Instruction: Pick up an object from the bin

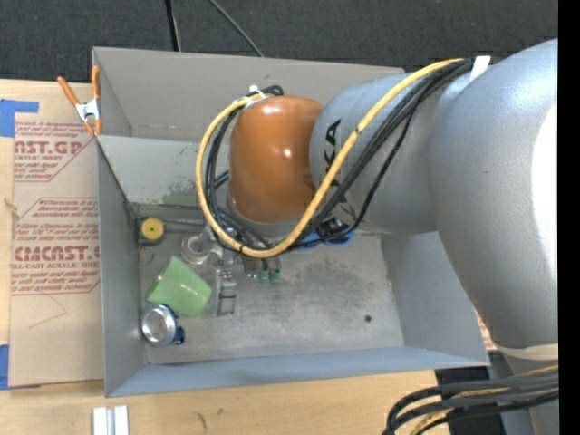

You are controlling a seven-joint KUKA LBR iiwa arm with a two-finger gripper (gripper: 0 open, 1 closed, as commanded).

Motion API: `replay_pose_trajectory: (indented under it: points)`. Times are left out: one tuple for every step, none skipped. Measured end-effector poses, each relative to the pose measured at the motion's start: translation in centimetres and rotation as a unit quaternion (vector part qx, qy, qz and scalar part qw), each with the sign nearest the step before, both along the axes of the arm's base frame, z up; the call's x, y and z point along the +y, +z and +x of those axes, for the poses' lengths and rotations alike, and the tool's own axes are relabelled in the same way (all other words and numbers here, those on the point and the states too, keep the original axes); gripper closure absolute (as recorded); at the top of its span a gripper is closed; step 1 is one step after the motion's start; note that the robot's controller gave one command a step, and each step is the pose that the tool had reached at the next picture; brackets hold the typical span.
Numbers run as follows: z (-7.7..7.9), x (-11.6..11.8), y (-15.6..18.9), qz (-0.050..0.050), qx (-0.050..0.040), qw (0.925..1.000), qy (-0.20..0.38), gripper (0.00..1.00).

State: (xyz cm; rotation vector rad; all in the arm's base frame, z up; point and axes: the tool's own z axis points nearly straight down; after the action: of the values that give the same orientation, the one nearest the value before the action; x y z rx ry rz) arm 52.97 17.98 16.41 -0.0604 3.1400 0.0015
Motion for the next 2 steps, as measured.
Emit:
replay_pose_trajectory:
  points:
    - [-4.0, 2.2, -9.8, -0.001, 0.004, 0.9951, -0.099, 0.0]
    - [-4.0, 5.6, -9.0, -0.002, -0.0123, 0.9899, 0.141, 0.0]
